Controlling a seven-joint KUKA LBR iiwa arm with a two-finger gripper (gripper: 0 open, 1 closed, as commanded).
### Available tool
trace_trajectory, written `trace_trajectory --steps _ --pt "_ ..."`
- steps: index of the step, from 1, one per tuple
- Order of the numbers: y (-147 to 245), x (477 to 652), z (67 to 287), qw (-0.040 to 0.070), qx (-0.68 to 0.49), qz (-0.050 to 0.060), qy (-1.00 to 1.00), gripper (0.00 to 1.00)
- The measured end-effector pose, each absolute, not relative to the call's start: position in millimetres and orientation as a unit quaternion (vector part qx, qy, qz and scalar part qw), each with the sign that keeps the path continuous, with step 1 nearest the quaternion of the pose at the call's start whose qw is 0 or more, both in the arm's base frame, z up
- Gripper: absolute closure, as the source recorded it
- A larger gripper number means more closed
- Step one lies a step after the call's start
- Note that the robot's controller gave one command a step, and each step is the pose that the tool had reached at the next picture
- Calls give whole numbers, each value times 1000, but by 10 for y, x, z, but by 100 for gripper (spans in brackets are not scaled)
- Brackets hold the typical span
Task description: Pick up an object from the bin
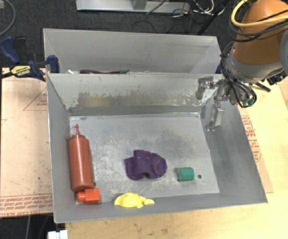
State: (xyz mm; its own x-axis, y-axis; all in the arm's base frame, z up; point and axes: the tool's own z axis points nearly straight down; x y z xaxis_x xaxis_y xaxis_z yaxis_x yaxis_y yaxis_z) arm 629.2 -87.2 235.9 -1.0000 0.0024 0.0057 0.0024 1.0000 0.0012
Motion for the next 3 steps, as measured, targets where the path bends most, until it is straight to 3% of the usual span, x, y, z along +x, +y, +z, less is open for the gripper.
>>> trace_trajectory --steps 1,2,3 --pt "-870 6303 2409 -1 0 0 -1000 0" --pt "-227 5775 1430 6 129 -3 -992 100" --pt "-246 5795 1459 2 129 -2 -992 0"
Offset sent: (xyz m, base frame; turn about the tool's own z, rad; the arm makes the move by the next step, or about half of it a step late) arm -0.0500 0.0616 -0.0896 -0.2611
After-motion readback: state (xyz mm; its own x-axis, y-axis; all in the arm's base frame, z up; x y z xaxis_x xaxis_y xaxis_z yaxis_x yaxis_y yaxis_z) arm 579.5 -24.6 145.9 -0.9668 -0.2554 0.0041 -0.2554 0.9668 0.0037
